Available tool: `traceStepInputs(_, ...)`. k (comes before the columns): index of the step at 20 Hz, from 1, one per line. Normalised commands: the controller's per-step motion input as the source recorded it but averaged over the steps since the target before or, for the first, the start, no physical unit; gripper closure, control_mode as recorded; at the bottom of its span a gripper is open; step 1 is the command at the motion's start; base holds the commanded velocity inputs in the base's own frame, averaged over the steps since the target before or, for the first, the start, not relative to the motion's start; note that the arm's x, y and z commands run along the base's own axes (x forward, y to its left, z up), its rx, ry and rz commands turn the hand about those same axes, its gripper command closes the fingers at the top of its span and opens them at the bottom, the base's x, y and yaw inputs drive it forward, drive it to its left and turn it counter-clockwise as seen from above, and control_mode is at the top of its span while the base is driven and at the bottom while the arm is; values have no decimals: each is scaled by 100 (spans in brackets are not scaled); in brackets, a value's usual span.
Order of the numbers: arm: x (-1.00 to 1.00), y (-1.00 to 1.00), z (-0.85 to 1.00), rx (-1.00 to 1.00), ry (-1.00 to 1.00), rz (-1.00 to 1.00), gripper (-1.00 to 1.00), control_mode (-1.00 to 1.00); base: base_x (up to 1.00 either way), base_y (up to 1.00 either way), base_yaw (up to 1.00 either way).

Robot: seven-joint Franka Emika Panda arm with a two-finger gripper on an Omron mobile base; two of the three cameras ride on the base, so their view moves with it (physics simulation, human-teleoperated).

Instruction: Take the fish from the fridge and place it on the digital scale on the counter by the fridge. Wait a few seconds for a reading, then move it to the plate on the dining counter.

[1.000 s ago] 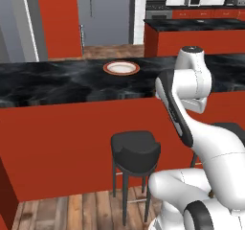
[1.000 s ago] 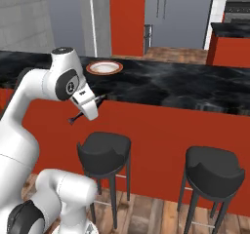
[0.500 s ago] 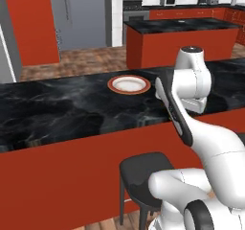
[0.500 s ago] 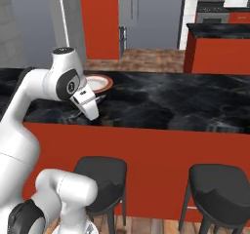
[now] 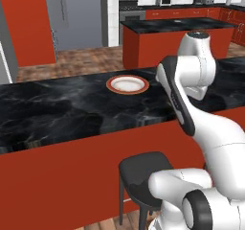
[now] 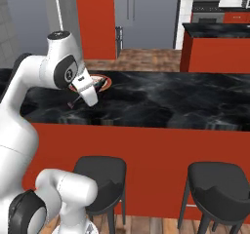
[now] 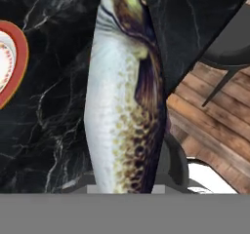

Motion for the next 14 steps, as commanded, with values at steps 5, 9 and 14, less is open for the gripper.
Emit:
traceStepInputs(5, 87, 5, 45, 8, -7, 10, 100, -100, 0, 0, 0)
traceStepInputs(9, 100, 39, 4, 3, 0, 10, 100, -100, 0, 0, 0)
traceStepInputs(14, 97, 54, -1, 0, 1, 7, 100, -100, 0, 0, 0)
